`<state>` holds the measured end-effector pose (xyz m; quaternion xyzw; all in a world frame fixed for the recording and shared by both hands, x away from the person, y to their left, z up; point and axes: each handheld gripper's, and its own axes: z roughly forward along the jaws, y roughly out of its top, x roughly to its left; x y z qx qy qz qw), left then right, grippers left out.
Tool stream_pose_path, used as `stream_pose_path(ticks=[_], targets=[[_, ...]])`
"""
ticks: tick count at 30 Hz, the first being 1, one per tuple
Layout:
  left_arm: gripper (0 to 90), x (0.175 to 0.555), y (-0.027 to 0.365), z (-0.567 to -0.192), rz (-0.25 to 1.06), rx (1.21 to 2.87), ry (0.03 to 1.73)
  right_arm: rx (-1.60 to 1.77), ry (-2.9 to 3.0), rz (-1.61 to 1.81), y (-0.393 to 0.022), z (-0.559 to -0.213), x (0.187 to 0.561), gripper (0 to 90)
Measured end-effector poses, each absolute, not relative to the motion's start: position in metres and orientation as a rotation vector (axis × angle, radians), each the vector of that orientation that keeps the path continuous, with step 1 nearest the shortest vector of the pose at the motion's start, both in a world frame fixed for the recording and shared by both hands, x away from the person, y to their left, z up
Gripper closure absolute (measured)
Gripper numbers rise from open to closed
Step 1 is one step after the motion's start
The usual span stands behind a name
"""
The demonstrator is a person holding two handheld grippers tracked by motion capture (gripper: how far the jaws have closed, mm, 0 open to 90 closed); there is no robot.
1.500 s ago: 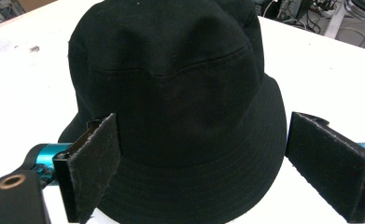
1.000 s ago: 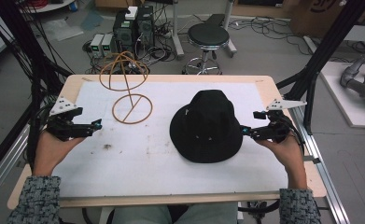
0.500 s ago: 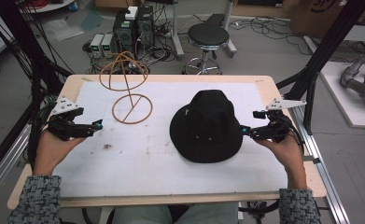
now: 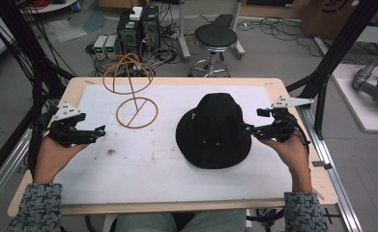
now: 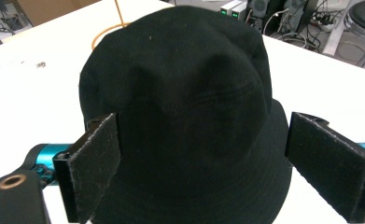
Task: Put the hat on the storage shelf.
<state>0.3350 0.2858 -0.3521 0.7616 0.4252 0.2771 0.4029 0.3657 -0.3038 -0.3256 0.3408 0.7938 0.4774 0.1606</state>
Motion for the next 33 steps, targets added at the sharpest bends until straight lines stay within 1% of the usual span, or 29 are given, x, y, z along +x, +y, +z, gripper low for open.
stream_pose_path(ticks=[14, 15, 16, 18, 33], targets=[[17.2, 0.332, 0.287, -0.354, 0.699, 1.931, 1.083, 0.951, 2.205, 1.429, -0.282, -0.317, 0.377, 10.7], [17.2, 0.331, 0.286, -0.354, 0.698, 1.923, 1.084, 0.932, 2.190, 1.426, -0.276, -0.316, 0.380, 11.5], [17.3, 0.331, 0.287, -0.354, 0.699, 1.931, 1.083, 0.940, 2.190, 1.430, -0.274, -0.315, 0.380, 14.4], [17.5, 0.331, 0.287, -0.354, 0.698, 1.932, 1.083, 0.921, 2.175, 1.445, -0.269, -0.315, 0.382, 14.7], [17.5, 0.327, 0.286, -0.359, 0.693, 1.937, 1.093, 0.922, 2.121, 1.488, -0.243, -0.322, 0.398, 14.7]])
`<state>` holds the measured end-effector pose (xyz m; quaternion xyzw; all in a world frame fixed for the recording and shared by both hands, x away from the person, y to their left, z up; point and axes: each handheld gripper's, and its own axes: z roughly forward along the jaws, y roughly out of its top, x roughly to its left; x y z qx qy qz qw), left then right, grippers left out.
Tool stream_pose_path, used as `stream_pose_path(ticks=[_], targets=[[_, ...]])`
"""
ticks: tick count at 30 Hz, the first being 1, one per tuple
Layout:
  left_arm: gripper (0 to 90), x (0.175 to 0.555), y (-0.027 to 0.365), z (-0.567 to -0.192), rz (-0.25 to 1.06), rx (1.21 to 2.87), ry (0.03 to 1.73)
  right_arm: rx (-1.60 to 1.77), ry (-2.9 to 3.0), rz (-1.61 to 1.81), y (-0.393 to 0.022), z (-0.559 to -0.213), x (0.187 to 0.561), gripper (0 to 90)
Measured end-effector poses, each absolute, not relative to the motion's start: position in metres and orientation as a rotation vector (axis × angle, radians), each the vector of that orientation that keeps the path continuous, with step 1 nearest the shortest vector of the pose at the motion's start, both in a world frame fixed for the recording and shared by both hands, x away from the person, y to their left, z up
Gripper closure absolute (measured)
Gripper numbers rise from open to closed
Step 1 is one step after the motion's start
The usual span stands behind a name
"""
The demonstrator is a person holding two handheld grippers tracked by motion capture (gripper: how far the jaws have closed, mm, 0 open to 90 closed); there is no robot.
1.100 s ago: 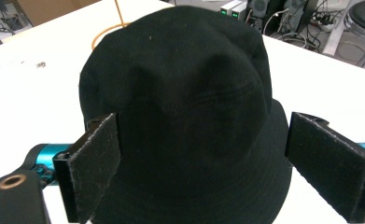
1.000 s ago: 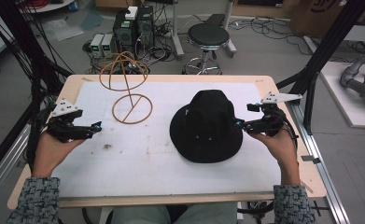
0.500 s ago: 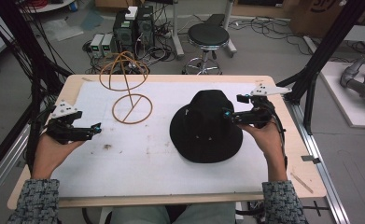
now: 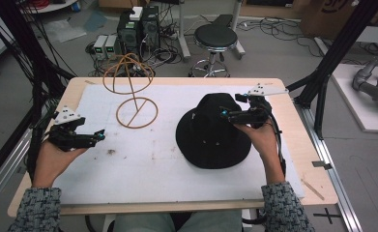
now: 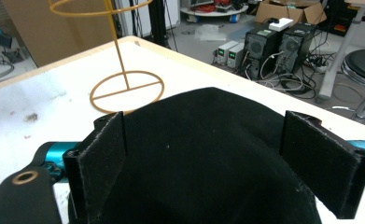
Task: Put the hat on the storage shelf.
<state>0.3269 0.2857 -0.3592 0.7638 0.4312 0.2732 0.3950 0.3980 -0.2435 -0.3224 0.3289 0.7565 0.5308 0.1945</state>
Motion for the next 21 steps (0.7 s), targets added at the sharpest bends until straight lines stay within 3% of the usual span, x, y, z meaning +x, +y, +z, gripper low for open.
stream_pose_path(ticks=[21], targets=[[17.7, 0.320, 0.292, -0.361, 0.696, 1.939, 1.113, 0.980, 2.128, 1.489, -0.227, -0.336, 0.414, 20.7]])
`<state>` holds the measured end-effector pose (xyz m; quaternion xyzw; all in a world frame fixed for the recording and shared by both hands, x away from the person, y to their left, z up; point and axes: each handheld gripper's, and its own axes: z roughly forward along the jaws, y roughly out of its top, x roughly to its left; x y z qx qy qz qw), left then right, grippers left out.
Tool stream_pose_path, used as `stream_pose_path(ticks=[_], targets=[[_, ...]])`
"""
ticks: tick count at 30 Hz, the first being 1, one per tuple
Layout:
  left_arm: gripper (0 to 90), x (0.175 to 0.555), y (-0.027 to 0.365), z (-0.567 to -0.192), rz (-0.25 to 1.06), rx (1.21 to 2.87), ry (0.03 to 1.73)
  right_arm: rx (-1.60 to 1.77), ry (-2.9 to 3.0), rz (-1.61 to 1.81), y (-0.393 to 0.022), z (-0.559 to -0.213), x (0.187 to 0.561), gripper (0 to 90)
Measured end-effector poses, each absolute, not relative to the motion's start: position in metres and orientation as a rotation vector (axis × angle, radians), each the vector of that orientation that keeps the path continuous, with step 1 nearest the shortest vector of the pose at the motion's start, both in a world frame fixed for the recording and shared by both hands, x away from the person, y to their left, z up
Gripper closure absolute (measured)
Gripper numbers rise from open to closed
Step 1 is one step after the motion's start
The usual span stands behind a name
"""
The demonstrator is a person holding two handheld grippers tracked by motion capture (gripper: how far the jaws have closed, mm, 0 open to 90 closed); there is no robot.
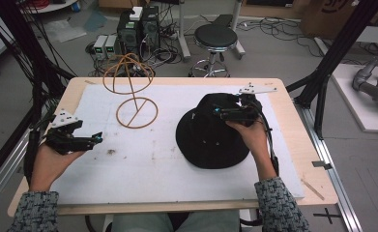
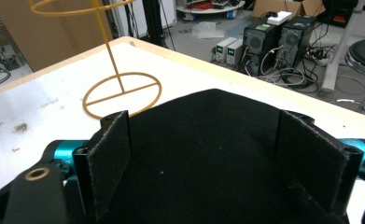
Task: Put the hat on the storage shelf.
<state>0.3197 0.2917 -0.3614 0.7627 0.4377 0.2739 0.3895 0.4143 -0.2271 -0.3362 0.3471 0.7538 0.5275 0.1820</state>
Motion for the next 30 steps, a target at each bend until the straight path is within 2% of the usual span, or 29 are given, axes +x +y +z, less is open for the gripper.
stream_pose_path(ticks=[3, 5, 12, 13, 23, 26, 30], targets=[[17.7, 0.319, 0.292, -0.361, 0.701, 1.935, 1.118, 0.977, 2.129, 1.492, -0.228, -0.338, 0.415, 25.0], [17.7, 0.319, 0.292, -0.361, 0.702, 1.935, 1.117, 0.979, 2.125, 1.491, -0.229, -0.341, 0.416, 31.0], [17.8, 0.319, 0.291, -0.361, 0.702, 1.933, 1.115, 0.989, 2.125, 1.473, -0.228, -0.344, 0.416, 39.6], [17.9, 0.319, 0.291, -0.361, 0.702, 1.934, 1.114, 0.983, 2.121, 1.471, -0.229, -0.344, 0.416, 43.9], [18.0, 0.319, 0.290, -0.361, 0.704, 1.940, 1.111, 0.968, 2.144, 1.412, -0.225, -0.347, 0.416, 51.7], [18.0, 0.319, 0.290, -0.361, 0.701, 1.938, 1.112, 0.953, 2.155, 1.399, -0.224, -0.347, 0.416, 61.2], [18.1, 0.319, 0.290, -0.361, 0.702, 1.939, 1.111, 0.965, 2.164, 1.395, -0.223, -0.348, 0.416, 67.1]])
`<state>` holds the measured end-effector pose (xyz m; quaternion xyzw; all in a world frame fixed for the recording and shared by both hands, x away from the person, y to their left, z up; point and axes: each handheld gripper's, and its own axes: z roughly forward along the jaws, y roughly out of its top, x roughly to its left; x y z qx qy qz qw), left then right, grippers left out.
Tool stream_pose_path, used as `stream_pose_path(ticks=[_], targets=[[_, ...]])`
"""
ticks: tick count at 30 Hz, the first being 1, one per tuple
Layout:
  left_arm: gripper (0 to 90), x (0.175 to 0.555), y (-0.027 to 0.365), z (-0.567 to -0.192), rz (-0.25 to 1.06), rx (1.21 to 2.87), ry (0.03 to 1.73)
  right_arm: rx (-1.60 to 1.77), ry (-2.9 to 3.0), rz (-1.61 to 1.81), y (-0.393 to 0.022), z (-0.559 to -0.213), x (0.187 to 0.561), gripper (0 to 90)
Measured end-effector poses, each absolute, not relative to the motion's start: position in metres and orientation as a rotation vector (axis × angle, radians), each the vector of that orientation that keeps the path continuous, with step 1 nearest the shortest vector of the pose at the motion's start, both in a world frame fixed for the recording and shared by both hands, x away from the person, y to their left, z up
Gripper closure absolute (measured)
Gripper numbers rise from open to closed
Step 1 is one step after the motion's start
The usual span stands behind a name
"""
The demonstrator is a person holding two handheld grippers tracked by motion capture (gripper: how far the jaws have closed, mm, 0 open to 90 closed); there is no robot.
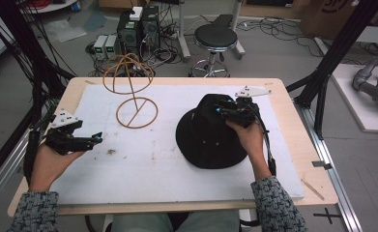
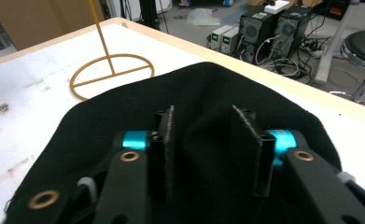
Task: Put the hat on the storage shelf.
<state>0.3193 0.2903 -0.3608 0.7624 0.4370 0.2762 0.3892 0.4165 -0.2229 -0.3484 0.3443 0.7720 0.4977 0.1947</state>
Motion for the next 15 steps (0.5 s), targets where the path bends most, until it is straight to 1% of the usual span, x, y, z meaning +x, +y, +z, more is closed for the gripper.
stream_pose_path(ticks=[1, 2, 3, 4, 5, 6, 7, 8, 15], targets=[[18.1, 0.3192, 0.2902, -0.3607, 0.702, 1.940, 1.111, 0.959, 2.172, 1.390, -0.2218, -0.3490, 0.4167, 69.4], [18.1, 0.3191, 0.2903, -0.3606, 0.704, 1.941, 1.111, 0.959, 2.172, 1.390, -0.2218, -0.3490, 0.4167, 69.4], [18.1, 0.3191, 0.2903, -0.3605, 0.704, 1.941, 1.110, 0.962, 2.174, 1.388, -0.2215, -0.3484, 0.4153, 75.5], [18.1, 0.3191, 0.2903, -0.3605, 0.704, 1.941, 1.108, 0.962, 2.174, 1.388, -0.2215, -0.3484, 0.4153, 75.5], [18.2, 0.3190, 0.2908, -0.3601, 0.706, 1.950, 1.105, 0.946, 2.177, 1.390, -0.2213, -0.3474, 0.4143, 80.8], [18.2, 0.3190, 0.2907, -0.3600, 0.706, 1.949, 1.105, 0.946, 2.177, 1.390, -0.2213, -0.3474, 0.4143, 80.8], [18.2, 0.3190, 0.2907, -0.3601, 0.706, 1.949, 1.105, 0.943, 2.175, 1.393, -0.2216, -0.3469, 0.4138, 85.8], [18.2, 0.3190, 0.2906, -0.3601, 0.705, 1.950, 1.106, 0.936, 2.174, 1.393, -0.2223, -0.3469, 0.4141, 87.4], [18.3, 0.3191, 0.2906, -0.3602, 0.705, 1.951, 1.105, 0.961, 2.144, 1.428, -0.2254, -0.3441, 0.4129, 89.1]])
